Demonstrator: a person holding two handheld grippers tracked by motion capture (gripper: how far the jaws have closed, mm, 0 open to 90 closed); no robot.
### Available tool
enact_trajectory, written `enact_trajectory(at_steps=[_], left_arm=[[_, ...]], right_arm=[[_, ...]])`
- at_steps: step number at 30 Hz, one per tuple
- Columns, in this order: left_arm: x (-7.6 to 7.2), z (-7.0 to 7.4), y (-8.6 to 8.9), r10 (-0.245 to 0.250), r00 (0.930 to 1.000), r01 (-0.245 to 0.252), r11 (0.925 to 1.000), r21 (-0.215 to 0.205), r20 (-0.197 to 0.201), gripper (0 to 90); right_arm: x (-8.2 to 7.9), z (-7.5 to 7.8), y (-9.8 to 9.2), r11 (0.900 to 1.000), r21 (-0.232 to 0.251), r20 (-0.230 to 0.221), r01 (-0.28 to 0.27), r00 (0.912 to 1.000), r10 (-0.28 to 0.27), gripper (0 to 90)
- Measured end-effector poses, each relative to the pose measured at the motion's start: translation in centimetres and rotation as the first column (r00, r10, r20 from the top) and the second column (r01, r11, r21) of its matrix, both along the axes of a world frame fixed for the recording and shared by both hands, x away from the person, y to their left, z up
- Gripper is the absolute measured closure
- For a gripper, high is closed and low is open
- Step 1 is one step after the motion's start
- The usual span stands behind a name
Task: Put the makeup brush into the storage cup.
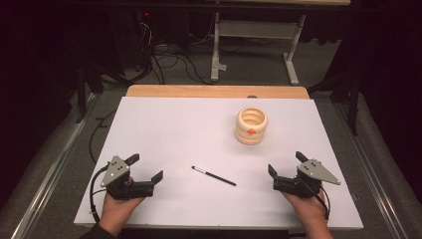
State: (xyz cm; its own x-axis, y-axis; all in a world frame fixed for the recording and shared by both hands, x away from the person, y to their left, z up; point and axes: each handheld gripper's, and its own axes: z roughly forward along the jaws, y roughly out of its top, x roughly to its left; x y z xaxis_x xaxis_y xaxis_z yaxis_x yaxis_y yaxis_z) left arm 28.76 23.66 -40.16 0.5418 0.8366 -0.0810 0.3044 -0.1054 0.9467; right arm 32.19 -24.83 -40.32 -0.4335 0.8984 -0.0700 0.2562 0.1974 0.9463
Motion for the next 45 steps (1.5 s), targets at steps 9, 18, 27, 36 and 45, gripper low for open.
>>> enact_trajectory(at_steps=[9,18,27,36,45], left_arm=[[-0.07,-0.1,-0.24,-0.004,1.0,0.004,1.0,0.009,0.003,0.6],[-0.08,-0.12,-0.14,-0.004,1.0,0.004,1.0,-0.004,0.008,0.6],[-0.03,-0.16,-0.14,-0.006,0.9999,0.006,1.0,-0.008,0.009,0.6],[0.01,-0.15,-0.23,-0.01,0.9999,0.01,0.9999,-0.004,0.012,0.8],[-0.04,-0.18,-0.23,-0.011,0.9998,0.011,0.9999,-0.008,0.018,1.6]], right_arm=[[0.02,0.04,-0.24,1.0,0.014,0.006,-0.001,1.0,0.001,1.0],[0.12,0.01,-0.31,1.0,0.016,0.01,0.002,0.9999,-0.002,1.0],[0.06,0.02,-0.38,1.0,0.012,0.011,0.009,0.9999,-0.009,1.0],[0.01,-0.03,-0.56,1.0,0.012,0.017,0.012,0.9998,-0.013,1.0],[-0.05,0.15,-0.45,1.0,-0.005,0.018,0.014,0.9997,-0.014,1.0]])
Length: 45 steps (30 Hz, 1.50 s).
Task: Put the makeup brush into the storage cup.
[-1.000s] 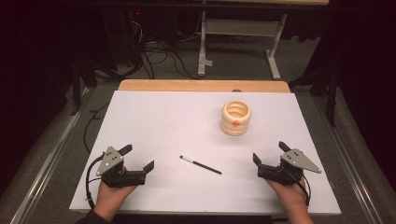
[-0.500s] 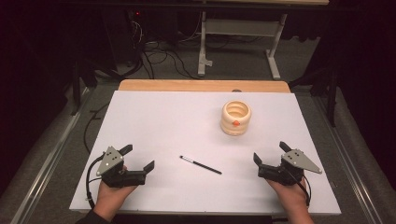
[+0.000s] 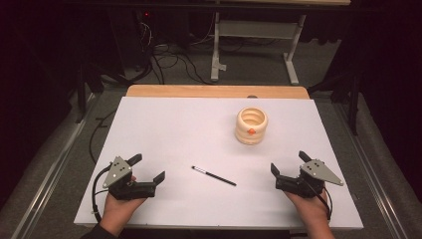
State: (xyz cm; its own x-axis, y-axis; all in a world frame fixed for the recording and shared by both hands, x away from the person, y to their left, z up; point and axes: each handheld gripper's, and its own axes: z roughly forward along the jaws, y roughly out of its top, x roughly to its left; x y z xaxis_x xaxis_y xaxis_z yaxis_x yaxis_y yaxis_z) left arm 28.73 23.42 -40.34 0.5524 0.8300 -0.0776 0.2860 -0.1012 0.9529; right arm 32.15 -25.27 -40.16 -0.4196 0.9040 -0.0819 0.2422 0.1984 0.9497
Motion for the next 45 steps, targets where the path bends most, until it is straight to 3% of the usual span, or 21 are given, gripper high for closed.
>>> enact_trajectory(at_steps=[11,17,26,34,39,45], left_arm=[[0.08,-0.1,0.06,0.009,1.0,-0.009,0.9999,0.008,0.001,2.2],[0.05,-0.12,0.07,0.003,0.9998,-0.003,0.9998,0.019,0.021,3.5],[0.16,-0.23,0.04,0.0,0.9999,0.0,1.0,0.001,0.015,3.4],[0.33,-0.17,0.02,-0.002,1.0,0.003,0.9998,-0.022,0.008,2.0],[0.33,-0.09,0.03,-0.009,0.9999,0.009,0.9998,-0.02,0.006,1.8],[0.33,-0.16,-0.02,-0.009,1.0,0.009,0.9996,-0.028,0.002,0.8]], right_arm=[[0.13,0.01,0.09,0.999,-0.027,-0.035,0.023,0.9991,-0.024,1.0],[0.16,0.11,0.29,0.998,-0.058,-0.071,0.034,0.9967,-0.038,1.0],[0.33,0.03,0.33,0.995,-0.089,-0.111,0.036,0.9927,-0.046,1.1],[0.45,-0.28,0.42,0.991,-0.12,-0.177,0.05,0.9817,-0.071,1.1],[0.45,-0.4,0.3,0.989,-0.137,-0.195,0.051,0.9777,-0.077,1.2],[0.77,-0.71,0.32,0.986,-0.152,-0.234,0.067,0.9669,-0.102,1.3]])
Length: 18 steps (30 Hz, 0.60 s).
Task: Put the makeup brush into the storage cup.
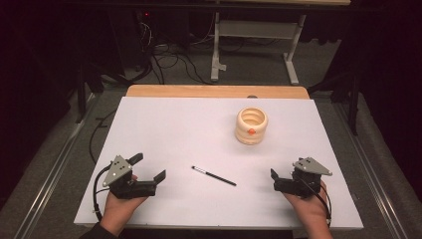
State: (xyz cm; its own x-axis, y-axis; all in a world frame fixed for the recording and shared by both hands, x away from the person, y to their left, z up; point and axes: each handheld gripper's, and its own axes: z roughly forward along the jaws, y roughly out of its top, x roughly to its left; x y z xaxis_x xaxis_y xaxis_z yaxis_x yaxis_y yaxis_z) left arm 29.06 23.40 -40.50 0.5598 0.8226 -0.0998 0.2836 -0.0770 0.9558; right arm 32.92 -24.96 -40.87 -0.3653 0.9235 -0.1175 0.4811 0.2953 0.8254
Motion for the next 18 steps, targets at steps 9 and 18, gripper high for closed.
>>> enact_trajectory(at_steps=[9,18], left_arm=[[-0.09,0.01,-0.22,-0.018,0.9998,0.018,0.9998,0.004,-0.005,0.4],[0.17,0.03,-0.6,-0.037,0.9992,0.037,0.9993,0.01,-0.017,0.3]], right_arm=[[0.36,-0.39,0.32,1.0,-0.019,-0.043,0.017,0.9989,-0.018,1.4],[0.68,-0.44,0.52,1.0,-0.022,-0.082,0.018,0.9964,-0.02,1.8]])
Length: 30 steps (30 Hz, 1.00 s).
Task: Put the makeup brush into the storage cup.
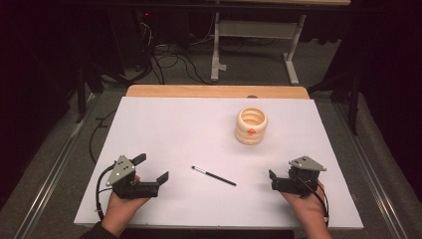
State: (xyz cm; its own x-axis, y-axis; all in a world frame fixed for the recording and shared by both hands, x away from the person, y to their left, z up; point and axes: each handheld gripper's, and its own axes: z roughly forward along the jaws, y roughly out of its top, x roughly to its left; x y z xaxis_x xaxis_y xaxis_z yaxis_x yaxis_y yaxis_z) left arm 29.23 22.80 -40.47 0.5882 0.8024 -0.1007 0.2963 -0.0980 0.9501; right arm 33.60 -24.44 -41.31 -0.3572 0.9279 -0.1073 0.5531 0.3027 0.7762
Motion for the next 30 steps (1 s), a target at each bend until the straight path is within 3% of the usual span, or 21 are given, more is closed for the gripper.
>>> enact_trajectory(at_steps=[8,18,24,25,27,30], left_arm=[[0.1,0.1,0.3,0.005,1.0,-0.005,0.9999,-0.013,0.004,0.2],[-0.2,0.1,0.4,0.016,0.9998,-0.016,0.9997,-0.02,0.01,0.2],[-0.2,0.1,0.3,0.009,0.9999,-0.009,0.9998,-0.017,0.009,0.2],[-0.2,0.1,0.2,0.007,0.9999,-0.006,0.9998,-0.018,0.009,0.2],[-0.2,0.1,0.2,0.005,0.9999,-0.005,0.9998,-0.017,0.009,0.2],[-0.1,0.1,0.1,-0.001,1.0,0.001,0.9999,-0.016,0.01,0.2]], right_arm=[[0.6,-0.4,0.3,0.999,-0.031,-0.078,-0.027,0.9967,0.025,3.1],[1.0,-0.2,0.9,0.994,-0.065,-0.164,-0.091,0.9832,0.08,4.0],[1.3,0.1,1.3,0.99,-0.084,-0.221,-0.116,0.9707,0.095,4.0],[1.4,0.1,1.4,0.988,-0.095,-0.251,-0.124,0.9631,0.096,4.0],[1.4,0.2,1.4,0.987,-0.1,-0.258,-0.126,0.9612,0.096,4.0],[1.7,0.6,1.2,0.983,-0.123,-0.293,-0.135,0.9514,0.094,4.4]])
